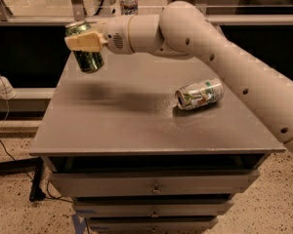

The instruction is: Place green can upright

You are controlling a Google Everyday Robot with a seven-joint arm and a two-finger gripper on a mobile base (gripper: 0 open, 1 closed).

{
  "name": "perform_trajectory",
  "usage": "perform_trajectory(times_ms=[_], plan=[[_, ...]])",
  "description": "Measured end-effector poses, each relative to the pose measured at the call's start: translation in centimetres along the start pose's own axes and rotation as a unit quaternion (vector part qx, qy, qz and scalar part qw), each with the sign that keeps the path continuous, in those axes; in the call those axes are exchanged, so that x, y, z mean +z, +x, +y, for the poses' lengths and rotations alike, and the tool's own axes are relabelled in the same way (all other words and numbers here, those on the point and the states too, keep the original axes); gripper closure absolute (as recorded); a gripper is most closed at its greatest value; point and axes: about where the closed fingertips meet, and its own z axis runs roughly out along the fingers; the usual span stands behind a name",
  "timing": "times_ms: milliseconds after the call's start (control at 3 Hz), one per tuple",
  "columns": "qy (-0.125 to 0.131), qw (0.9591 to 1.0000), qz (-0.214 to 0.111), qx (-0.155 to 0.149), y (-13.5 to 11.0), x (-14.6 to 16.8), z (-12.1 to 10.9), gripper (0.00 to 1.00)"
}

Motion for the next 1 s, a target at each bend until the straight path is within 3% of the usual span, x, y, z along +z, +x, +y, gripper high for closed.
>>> perform_trajectory(times_ms=[333,1000], plan=[[-0.012,0.9997,-0.02,0.007,-0.1,0.5,1.0,1.0],[-0.021,0.9996,0.01,-0.017,1.8,3.1,3.5,1.0]])
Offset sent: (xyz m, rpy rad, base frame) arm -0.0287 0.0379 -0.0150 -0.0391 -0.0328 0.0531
